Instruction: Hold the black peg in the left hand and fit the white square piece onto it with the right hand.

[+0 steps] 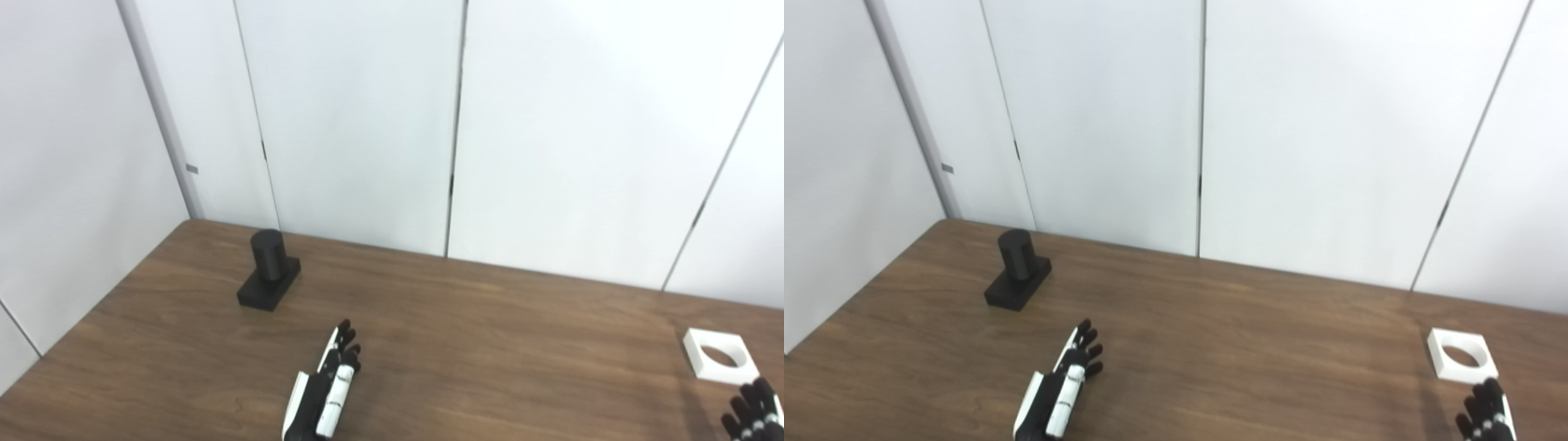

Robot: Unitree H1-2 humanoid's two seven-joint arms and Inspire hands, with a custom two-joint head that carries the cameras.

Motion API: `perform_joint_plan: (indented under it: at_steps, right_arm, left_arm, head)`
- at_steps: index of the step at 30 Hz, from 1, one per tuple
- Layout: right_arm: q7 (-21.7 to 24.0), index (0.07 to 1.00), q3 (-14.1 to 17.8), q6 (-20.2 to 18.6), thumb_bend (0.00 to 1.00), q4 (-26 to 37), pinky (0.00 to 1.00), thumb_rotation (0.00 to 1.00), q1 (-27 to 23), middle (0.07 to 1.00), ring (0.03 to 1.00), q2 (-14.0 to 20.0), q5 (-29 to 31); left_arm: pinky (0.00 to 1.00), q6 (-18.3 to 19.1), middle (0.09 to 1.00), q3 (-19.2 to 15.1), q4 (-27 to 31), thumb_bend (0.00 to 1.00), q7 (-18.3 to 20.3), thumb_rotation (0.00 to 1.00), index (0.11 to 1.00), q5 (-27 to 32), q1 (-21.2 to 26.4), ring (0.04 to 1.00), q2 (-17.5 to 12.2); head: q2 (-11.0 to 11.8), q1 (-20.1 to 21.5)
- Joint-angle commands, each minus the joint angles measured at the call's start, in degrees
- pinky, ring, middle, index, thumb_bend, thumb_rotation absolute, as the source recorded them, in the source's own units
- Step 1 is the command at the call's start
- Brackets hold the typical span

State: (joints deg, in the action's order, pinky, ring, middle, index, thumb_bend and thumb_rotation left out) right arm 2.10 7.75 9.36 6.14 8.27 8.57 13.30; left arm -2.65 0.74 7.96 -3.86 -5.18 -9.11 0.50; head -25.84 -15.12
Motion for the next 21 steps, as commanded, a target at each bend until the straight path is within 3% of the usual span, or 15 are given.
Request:
perform_joint_plan:
  at_steps: [1,5,11,15,21]
  right_arm:
    - [0.85,1.000,0.36,1.18,0.75,-4.30,1.00,1.00,1.94,0.996,1.000,-0.28,-0.08]
    - [0.99,1.000,0.45,0.40,0.77,-4.39,1.00,1.00,1.77,0.993,1.000,-0.15,0.22]
    - [1.37,1.000,0.58,0.08,0.78,-4.14,1.00,1.00,2.00,0.992,1.000,-0.10,0.59]
    - [1.05,1.000,0.81,-0.20,0.80,-3.53,1.00,1.00,2.24,0.986,1.000,-0.32,0.21]
    - [1.35,1.000,0.83,-0.55,0.81,-3.10,1.00,1.00,2.53,0.975,1.000,-0.52,0.45]
  left_arm:
    - [0.88,0.09,0.980,1.35,-0.97,0.58,0.38,0.96,1.000,-0.97,-1.37,0.939,0.71]
    - [0.87,0.24,0.975,1.92,-0.36,0.52,-1.25,0.94,1.000,-5.35,-1.58,0.938,0.62]
    - [0.96,0.82,0.980,2.54,2.68,0.45,-4.46,0.75,0.990,-14.66,-2.53,0.970,0.34]
    - [0.92,4.20,0.961,0.90,8.86,0.49,-4.88,0.47,0.957,-18.58,-2.03,0.954,-0.27]
    - [0.90,7.39,0.905,-3.66,16.06,0.60,-5.14,0.31,0.907,-22.04,-0.20,0.904,-2.31]
  head:
    - [-0.04,-0.11]
    - [-0.09,-0.45]
    - [-0.02,-0.25]
    - [-0.24,-0.10]
    - [-0.58,-0.22]
